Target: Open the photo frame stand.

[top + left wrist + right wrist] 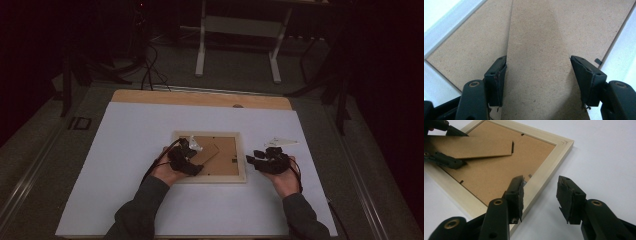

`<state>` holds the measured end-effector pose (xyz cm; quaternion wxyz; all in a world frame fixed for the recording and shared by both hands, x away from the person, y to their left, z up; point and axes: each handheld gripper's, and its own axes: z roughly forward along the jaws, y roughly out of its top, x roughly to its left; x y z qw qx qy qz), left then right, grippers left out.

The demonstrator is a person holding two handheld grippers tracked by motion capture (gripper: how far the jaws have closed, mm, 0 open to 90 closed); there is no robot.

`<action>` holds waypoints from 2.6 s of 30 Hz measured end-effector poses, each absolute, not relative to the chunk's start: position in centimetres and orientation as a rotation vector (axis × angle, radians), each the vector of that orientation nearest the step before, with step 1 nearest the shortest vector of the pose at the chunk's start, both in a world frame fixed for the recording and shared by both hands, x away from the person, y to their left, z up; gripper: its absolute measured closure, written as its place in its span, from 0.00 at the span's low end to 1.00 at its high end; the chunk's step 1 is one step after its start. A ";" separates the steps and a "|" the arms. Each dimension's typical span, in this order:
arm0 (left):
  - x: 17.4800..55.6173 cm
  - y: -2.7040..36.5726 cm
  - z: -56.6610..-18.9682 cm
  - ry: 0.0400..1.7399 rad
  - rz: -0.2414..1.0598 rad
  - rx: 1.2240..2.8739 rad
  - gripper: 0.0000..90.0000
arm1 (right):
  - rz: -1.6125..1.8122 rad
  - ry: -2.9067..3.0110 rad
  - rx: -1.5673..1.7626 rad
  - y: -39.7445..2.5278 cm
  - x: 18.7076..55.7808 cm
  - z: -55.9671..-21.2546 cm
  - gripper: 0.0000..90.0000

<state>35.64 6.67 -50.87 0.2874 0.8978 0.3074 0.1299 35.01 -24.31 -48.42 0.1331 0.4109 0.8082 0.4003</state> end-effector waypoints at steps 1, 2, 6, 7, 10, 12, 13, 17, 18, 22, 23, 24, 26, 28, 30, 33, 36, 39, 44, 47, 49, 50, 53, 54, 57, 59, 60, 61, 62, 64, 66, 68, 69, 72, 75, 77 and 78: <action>35.5 6.6 -50.9 0.824 0.352 2.396 0.40 | 1.154 2.347 1.194 -24.3 35.2 -48.4 0.63; 35.5 6.6 -50.9 0.823 0.356 2.394 0.40 | 1.152 2.347 1.194 -24.3 35.3 -48.3 0.63; 35.4 6.6 -50.9 0.819 0.366 2.392 0.40 | 1.136 2.355 1.189 -24.2 35.6 -48.1 0.63; 35.4 6.6 -50.9 0.819 0.371 2.391 0.40 | 1.136 2.355 1.189 -24.2 35.6 -48.1 0.63; 35.2 6.5 -50.8 0.815 0.388 2.389 0.40 | 1.125 2.358 1.181 -24.2 35.8 -47.7 0.63; 35.0 6.5 -50.7 0.808 0.404 2.389 0.40 | 1.126 2.360 1.176 -24.2 36.0 -47.6 0.62; 35.0 6.5 -50.7 0.807 0.411 2.388 0.40 | 1.123 2.361 1.177 -24.2 36.1 -47.4 0.62; 34.7 6.4 -50.5 0.795 0.440 2.387 0.40 | 1.118 2.366 1.175 -24.1 36.4 -47.2 0.62; 34.6 6.3 -50.5 0.792 0.448 2.388 0.40 | 1.119 2.368 1.173 -24.1 36.5 -47.2 0.62; 34.4 6.3 -50.3 0.781 0.474 2.390 0.40 | 1.105 2.373 1.175 -24.1 36.9 -47.1 0.62; 34.3 6.2 -50.3 0.780 0.480 2.389 0.40 | 1.101 2.372 1.180 -24.1 37.1 -47.2 0.62; 34.2 6.2 -50.2 0.777 0.486 2.391 0.40 | 1.096 2.375 1.182 -24.1 37.2 -47.2 0.62; 34.1 6.2 -50.2 0.772 0.498 2.389 0.40 | 1.095 2.380 1.180 -24.1 37.3 -47.2 0.62; 34.0 6.2 -50.1 0.764 0.512 2.389 0.40 | 1.090 2.383 1.180 -24.1 37.4 -47.3 0.62; 33.9 6.1 -50.1 0.762 0.522 2.385 0.40 | 1.091 2.385 1.179 -24.1 37.5 -47.3 0.62; 33.6 6.1 -50.1 0.755 0.542 2.385 0.40 | 1.084 2.389 1.183 -24.0 37.7 -47.3 0.62; 33.4 6.0 -50.0 0.751 0.562 2.380 0.40 | 1.111 2.397 1.194 -24.1 37.9 -47.3 0.62; 33.2 5.9 -50.0 0.746 0.580 2.375 0.40 | 1.137 2.393 1.207 -24.1 38.0 -47.2 0.62; 32.8 5.8 -50.0 0.737 0.619 2.367 0.40 | 1.125 2.400 1.216 -23.8 38.4 -47.1 0.62; 32.5 5.8 -50.0 0.729 0.644 2.366 0.40 | 1.121 2.415 1.220 -23.6 38.7 -47.3 0.62; 32.4 5.8 -49.9 0.722 0.657 2.365 0.40 | 1.120 2.426 1.225 -23.5 38.8 -47.4 0.60; 32.3 5.7 -49.9 0.720 0.668 2.364 0.40 | 1.114 2.431 1.222 -23.5 38.8 -47.5 0.60; 32.0 5.6 -49.8 0.712 0.691 2.360 0.40 | 1.098 2.448 1.215 -23.4 39.0 -47.6 0.58; 32.0 5.6 -49.8 0.711 0.697 2.355 0.40 | 1.096 2.449 1.220 -23.3 39.0 -47.6 0.58; 31.7 5.5 -49.7 0.705 0.717 2.355 0.40 | 1.085 2.459 1.232 -23.4 39.2 -47.6 0.56; 31.6 5.5 -49.6 0.696 0.734 2.360 0.40 | 1.092 2.470 1.245 -23.4 39.3 -47.7 0.55; 31.5 5.4 -49.6 0.696 0.741 2.354 0.40 | 1.096 2.475 1.253 -23.4 39.4 -47.7 0.55; 31.4 5.4 -49.6 0.695 0.748 2.353 0.40 | 1.095 2.478 1.262 -23.4 39.5 -47.7 0.54; 31.3 5.4 -49.6 0.691 0.756 2.352 0.40 | 1.099 2.479 1.269 -23.4 39.5 -47.7 0.54; 31.2 5.4 -49.6 0.686 0.768 2.350 0.40 | 1.109 2.480 1.287 -23.5 39.6 -47.8 0.54; 31.0 5.3 -49.6 0.680 0.779 2.346 0.40 | 1.123 2.477 1.309 -23.5 39.7 -47.8 0.54; 30.8 5.3 -49.6 0.669 0.799 2.340 0.40 | 1.134 2.480 1.322 -23.5 39.8 -47.8 0.54; 30.7 5.3 -49.6 0.666 0.809 2.332 0.40 | 1.133 2.484 1.324 -23.5 39.8 -47.8 0.54; 30.3 5.3 -49.6 0.649 0.839 2.323 0.40 | 1.144 2.497 1.329 -23.4 39.9 -47.8 0.54; 30.1 5.2 -49.5 0.637 0.858 2.321 0.40 | 1.162 2.504 1.335 -23.3 40.0 -47.7 0.54; 30.1 5.2 -49.5 0.633 0.865 2.320 0.40 | 1.179 2.504 1.341 -23.3 40.2 -47.7 0.54; 30.0 5.2 -49.5 0.628 0.868 2.321 0.40 | 1.188 2.506 1.348 -23.2 40.2 -47.6 0.55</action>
